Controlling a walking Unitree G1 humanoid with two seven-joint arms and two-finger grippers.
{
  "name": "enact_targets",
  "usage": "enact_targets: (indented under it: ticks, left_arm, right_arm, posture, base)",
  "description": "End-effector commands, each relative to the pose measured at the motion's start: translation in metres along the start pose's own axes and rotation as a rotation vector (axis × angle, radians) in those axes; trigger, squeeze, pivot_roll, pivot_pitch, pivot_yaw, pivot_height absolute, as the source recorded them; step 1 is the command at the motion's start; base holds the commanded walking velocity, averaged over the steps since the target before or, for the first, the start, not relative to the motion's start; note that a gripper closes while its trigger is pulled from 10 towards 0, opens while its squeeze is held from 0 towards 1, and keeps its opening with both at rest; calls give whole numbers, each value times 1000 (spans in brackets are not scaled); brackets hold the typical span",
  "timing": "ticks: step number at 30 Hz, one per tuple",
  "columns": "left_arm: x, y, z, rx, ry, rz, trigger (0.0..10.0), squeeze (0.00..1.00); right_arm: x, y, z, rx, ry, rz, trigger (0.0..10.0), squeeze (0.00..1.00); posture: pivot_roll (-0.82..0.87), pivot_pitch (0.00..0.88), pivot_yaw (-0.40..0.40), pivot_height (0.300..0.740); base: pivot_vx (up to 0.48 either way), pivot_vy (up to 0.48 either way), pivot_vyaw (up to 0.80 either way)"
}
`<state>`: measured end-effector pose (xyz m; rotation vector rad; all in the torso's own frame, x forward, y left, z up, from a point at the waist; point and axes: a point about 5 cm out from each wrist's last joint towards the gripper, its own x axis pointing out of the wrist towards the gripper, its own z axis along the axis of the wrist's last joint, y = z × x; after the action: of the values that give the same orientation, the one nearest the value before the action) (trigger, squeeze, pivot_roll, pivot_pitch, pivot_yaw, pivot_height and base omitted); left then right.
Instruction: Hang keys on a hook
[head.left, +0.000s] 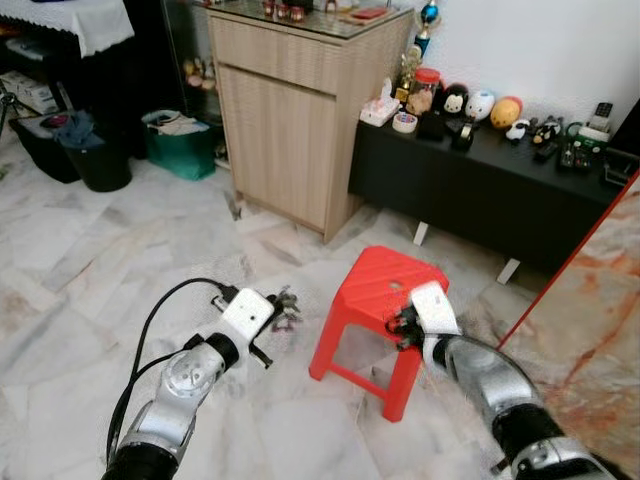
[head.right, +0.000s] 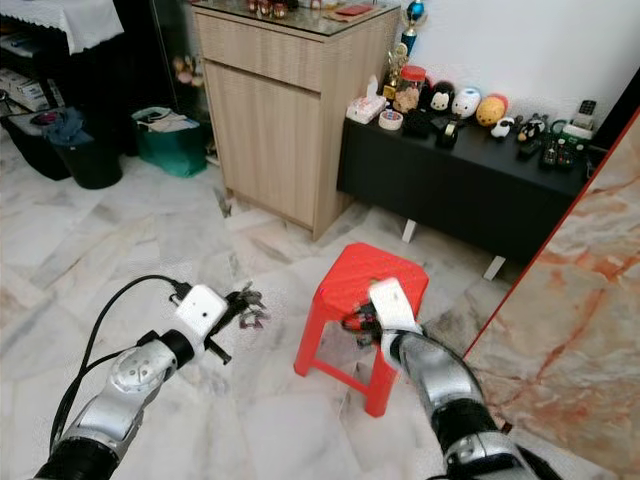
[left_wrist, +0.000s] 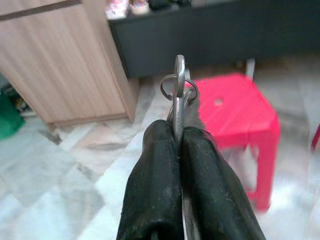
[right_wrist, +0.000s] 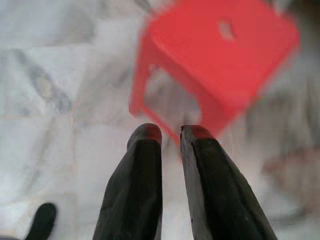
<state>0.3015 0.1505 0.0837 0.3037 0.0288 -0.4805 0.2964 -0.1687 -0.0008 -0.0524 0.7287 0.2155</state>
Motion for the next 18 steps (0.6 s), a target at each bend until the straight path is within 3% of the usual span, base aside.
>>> enact_targets:
  ticks: [1,3,6,9,10,13,18]
  left_arm:
    - [-2,0,-6,-70,10,34,10000,0]
    - [-3,-2,-10,-107,11,66,10000,0]
    - [-3,-2,-13,-124,18,86,10000,0]
    - [-9,0,-30,-220,63,189,10000,0]
    - [-17,3,-46,-261,114,261,10000,0]
    - [-36,11,-74,-295,224,357,10000,0]
    - [-61,12,-106,-346,385,421,10000,0]
  right_arm:
    - [-1,-6,-24,132,38,-73,10000,0]
    - [-4,-6,-46,232,71,-117,10000,0]
    - [-6,-7,-57,256,105,-147,10000,0]
    - [-12,-6,-86,283,178,-186,10000,0]
    - [-16,-5,-101,284,221,-202,10000,0]
    - [-20,-2,-114,335,233,-210,10000,0]
    - [-21,-1,-117,335,222,-206,10000,0]
  posture:
    - [70,0,-89,740]
    - [71,0,-89,740]
    - [71,0,-89,740]
    - [59,0,-88,740]
    - [52,0,-85,740]
    - [47,0,-76,740]
    - [32,0,-65,740]
  base:
    - [0,0,0]
    - [0,0,0]
    - [0,0,0]
    - [0,0,0]
    - [0,0,0]
    - [0,0,0]
    - [0,0,0]
